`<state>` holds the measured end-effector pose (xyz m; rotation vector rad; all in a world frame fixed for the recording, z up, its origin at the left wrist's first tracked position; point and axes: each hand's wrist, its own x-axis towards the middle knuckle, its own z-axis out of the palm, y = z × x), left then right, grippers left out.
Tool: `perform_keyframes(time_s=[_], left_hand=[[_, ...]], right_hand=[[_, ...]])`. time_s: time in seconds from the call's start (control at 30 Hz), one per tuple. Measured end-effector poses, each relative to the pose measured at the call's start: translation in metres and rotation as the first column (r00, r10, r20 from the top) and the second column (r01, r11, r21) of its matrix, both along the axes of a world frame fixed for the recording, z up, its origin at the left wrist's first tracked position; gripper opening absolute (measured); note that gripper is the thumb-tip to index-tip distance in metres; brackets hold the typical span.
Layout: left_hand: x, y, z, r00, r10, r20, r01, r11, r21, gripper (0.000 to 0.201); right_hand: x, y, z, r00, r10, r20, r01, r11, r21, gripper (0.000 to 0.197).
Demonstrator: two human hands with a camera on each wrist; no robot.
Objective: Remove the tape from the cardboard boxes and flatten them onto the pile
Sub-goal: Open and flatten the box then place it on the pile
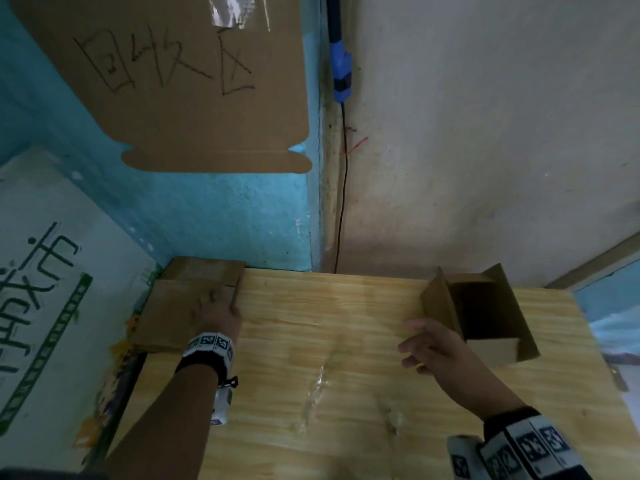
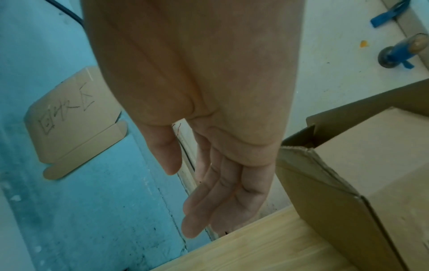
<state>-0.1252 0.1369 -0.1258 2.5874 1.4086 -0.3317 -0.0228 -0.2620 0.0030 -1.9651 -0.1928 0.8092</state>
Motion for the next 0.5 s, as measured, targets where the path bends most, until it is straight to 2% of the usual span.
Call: perform_keyframes(time_s=[0.13, 0.3, 0.4, 0.5], left_hand=[[-0.01, -0.014, 0.016, 0.999, -0.035, 0.014, 0.035, 0.999, 0.035, 0.061], [-0.024, -0.03, 0.025, 0.998, -0.064, 0.024, 0.063, 0.996, 0.059, 0.053], [-0.03, -0.044, 0.032, 0.998, -0.052, 0.022, 0.051, 0.997, 0.063, 0.06], [-0.031, -0.06, 0.038, 0.997, -0.061, 0.046, 0.057, 0.995, 0.085, 0.056]], right_hand=[[0.008, -0.019, -0.006, 0.999, -0.032, 0.036, 0.03, 0.998, 0.05, 0.028], [0.016, -0.041, -0.005, 0.976, -0.144, 0.165, 0.117, 0.98, 0.16, 0.034], [0.02, -0.053, 0.001, 0.904, -0.232, 0.359, 0.18, 0.968, 0.172, 0.03], [0.026, -0.064, 0.004, 0.798, -0.273, 0.538, 0.268, 0.959, 0.09, 0.031]])
